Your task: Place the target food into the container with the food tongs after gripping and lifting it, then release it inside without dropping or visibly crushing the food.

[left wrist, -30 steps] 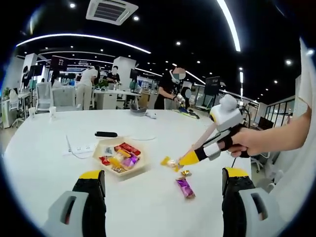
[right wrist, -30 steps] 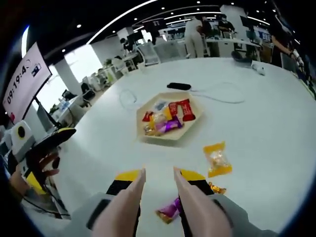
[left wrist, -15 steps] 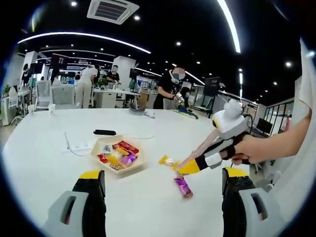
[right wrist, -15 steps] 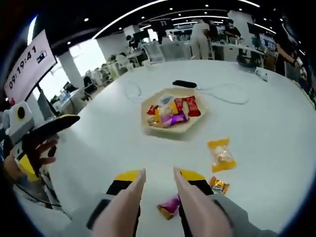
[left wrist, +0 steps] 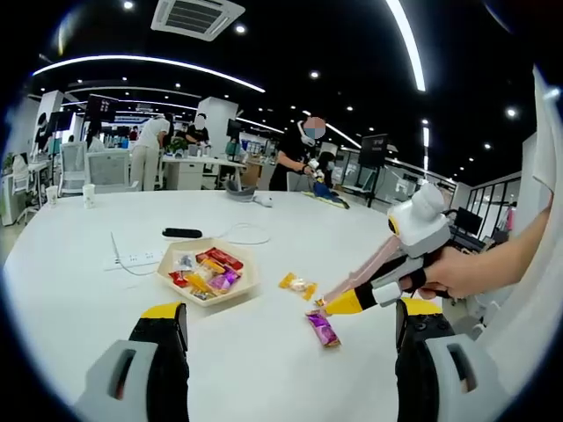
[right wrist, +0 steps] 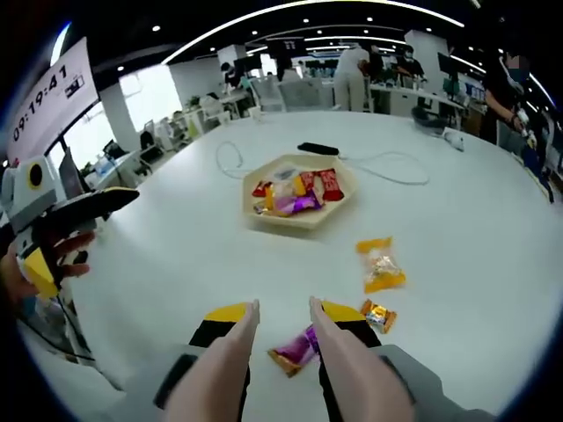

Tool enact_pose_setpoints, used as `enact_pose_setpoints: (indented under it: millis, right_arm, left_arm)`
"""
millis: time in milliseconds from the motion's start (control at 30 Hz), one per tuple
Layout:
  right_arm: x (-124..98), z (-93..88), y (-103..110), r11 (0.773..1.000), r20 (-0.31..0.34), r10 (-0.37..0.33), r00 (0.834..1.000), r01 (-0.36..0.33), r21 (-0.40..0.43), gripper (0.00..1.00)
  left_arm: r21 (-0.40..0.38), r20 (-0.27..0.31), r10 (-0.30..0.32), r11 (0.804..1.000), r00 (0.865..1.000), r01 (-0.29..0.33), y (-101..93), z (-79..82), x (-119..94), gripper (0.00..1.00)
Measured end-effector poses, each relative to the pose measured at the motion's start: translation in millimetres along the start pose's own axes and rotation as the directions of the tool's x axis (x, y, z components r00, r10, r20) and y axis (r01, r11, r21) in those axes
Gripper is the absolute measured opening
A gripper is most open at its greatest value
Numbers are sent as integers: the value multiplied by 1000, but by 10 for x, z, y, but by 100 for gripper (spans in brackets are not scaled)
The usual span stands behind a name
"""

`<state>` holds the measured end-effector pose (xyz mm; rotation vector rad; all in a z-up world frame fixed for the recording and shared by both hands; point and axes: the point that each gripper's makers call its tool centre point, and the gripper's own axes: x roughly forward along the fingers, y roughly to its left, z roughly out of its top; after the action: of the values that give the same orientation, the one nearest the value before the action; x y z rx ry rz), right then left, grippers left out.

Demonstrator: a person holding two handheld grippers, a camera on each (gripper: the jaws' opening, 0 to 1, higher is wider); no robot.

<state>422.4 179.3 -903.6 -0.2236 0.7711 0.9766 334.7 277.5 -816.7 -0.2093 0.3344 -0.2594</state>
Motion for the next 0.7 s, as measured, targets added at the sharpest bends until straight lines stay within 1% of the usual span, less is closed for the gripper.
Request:
enact_pose_setpoints:
  millis: [67, 133, 267, 600, 633, 700]
  right_arm:
    - [-9, -12, -13, 1000, 0, -10, 1000, 10, 8, 29]
    - [-42, -27, -69, 999, 11, -43, 999, 43, 25, 29]
    - [-77, -43, -107, 996, 14, -71, 997, 70, 58, 29]
    - [-66, -192, -178, 984, -18, -122, 992, 123, 132, 29]
    - [-60, -215, -187, 980, -24, -131, 991, 133, 149, 29]
    - [-50, -223, -183, 979, -27, -139, 990, 141, 145, 29]
  left_arm:
    - [1, 0, -2, 1000, 1000, 2, -5, 0, 3, 99]
    - [0, 3, -3, 1000, 1000, 3, -14, 9, 7, 99]
    - [0, 6, -5, 1000, 1000, 5, -22, 12, 10, 99]
    - [-5, 7, -8, 1000, 1000, 8, -23, -24, -15, 99]
    - [-8, 7, -6, 1000, 1000, 6, -13, -35, -27, 99]
    - [-11, 3, -4, 1000, 1000, 4, 2, -56, -39, 99]
